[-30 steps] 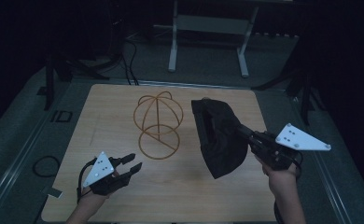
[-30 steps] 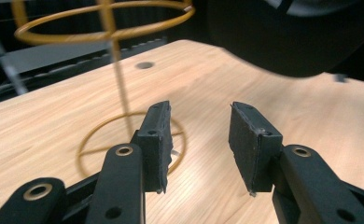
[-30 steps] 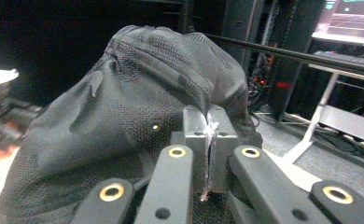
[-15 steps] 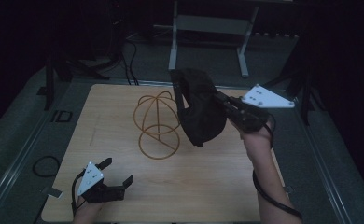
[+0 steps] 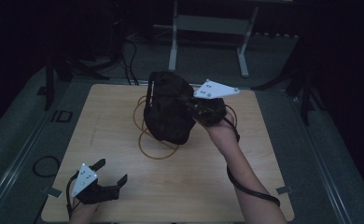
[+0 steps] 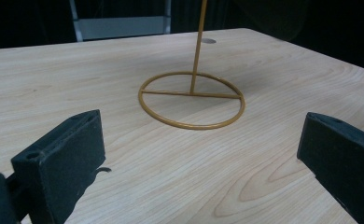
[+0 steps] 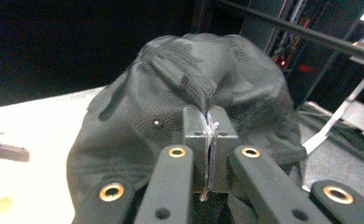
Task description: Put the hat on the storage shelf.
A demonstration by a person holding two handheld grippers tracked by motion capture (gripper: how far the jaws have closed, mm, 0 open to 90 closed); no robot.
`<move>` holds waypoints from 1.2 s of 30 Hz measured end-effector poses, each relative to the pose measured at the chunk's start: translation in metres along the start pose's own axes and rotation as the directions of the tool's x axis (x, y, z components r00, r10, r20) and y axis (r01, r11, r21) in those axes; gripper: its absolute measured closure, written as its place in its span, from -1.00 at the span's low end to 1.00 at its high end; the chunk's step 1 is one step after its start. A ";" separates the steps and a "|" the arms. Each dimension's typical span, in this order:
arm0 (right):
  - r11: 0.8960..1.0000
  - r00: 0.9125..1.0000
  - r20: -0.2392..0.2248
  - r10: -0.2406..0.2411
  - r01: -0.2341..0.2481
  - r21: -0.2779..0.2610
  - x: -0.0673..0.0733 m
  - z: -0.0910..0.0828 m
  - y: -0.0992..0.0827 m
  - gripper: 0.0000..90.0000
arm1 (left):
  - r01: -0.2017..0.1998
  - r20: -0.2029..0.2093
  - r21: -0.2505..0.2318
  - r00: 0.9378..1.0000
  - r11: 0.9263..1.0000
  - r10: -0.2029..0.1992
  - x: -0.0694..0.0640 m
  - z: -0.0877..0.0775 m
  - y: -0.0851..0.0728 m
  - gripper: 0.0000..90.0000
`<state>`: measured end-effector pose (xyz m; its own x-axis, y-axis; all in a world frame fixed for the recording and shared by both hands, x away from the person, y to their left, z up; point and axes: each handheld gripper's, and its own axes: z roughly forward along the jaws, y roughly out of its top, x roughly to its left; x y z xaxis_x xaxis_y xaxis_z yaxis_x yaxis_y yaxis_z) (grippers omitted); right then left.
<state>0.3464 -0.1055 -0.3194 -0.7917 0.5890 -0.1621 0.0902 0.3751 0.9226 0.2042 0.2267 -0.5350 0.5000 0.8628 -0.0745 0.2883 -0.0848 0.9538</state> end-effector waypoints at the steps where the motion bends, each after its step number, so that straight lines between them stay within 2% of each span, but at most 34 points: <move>1: 1.000 1.000 0.000 0.000 0.000 0.000 0.000 0.000 0.000 0.97 | 0.002 0.001 0.000 1.000 1.000 -0.002 0.000 0.000 0.000 -0.97; 4: 0.999 1.000 -0.024 -0.002 0.003 0.040 0.003 0.018 -0.003 0.97 | 0.000 0.009 0.008 1.000 1.000 0.000 0.000 0.002 -0.002 -0.97; 9: 0.998 0.999 -0.034 0.019 -0.016 0.068 0.003 0.031 -0.007 0.97 | -0.001 0.010 0.011 1.000 1.000 0.001 -0.001 0.003 -0.003 -0.97; 13: 0.995 0.998 -0.049 0.045 -0.041 0.087 0.004 0.043 -0.010 0.96 | 0.020 0.023 0.010 1.000 1.000 -0.021 0.000 0.003 -0.003 -0.97; 19: 0.995 0.998 -0.044 0.047 -0.043 0.085 0.007 0.050 -0.013 0.92 | 0.028 -0.010 0.004 1.000 1.000 -0.028 0.002 0.002 -0.004 -0.97; 20: 0.996 0.998 -0.043 0.050 -0.046 0.078 0.009 0.050 -0.013 0.75 | 0.025 -0.014 0.002 1.000 1.000 -0.025 0.002 0.002 -0.004 -0.97; 21: 0.996 0.998 -0.043 0.050 -0.046 0.078 0.009 0.050 -0.013 0.75 | 0.022 -0.014 0.001 1.000 1.000 -0.022 0.002 0.002 -0.004 -0.97; 22: 0.997 0.998 -0.051 0.041 -0.038 0.069 0.010 0.052 -0.013 0.47 | 0.023 -0.009 0.003 1.000 1.000 -0.023 0.002 0.002 -0.005 -0.97; 23: 0.997 0.998 -0.051 0.041 -0.038 0.069 0.010 0.052 -0.013 0.47 | 0.025 -0.007 0.004 1.000 1.000 -0.025 0.002 0.003 -0.005 -0.97; 24: 0.997 0.998 -0.052 0.030 -0.026 0.071 0.012 0.053 -0.012 0.32 | 0.027 -0.006 0.004 1.000 1.000 -0.027 0.002 0.003 -0.005 -0.97; 25: 0.997 0.998 -0.052 0.030 -0.026 0.071 0.012 0.053 -0.012 0.32 | 0.025 -0.006 0.007 1.000 1.000 -0.025 0.002 0.003 -0.005 -0.97; 26: 0.997 0.999 -0.048 0.017 -0.013 0.076 0.014 0.054 -0.013 0.23 | 0.028 -0.003 0.005 1.000 1.000 -0.028 0.001 0.003 -0.005 -0.97; 31: 0.997 0.998 -0.057 0.020 -0.016 0.074 0.014 0.053 -0.012 0.07 | 0.026 -0.003 0.006 1.000 1.000 -0.026 0.001 0.003 -0.005 -0.97; 34: 0.997 0.998 -0.062 0.034 -0.030 0.066 0.012 0.048 -0.010 -0.09 | 0.026 -0.002 0.005 1.000 1.000 -0.026 0.001 0.003 -0.005 -0.97; 36: 0.997 0.997 -0.067 0.041 -0.037 0.063 0.012 0.046 -0.009 -0.12 | 0.027 -0.004 0.004 1.000 1.000 -0.027 0.001 0.003 -0.005 -0.97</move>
<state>0.3640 -0.0693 -0.3461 -0.8258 0.5550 -0.1004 0.1574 0.3977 0.9039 0.2059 0.2260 -0.5410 0.4890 0.8667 -0.0987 0.3047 -0.0636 0.9503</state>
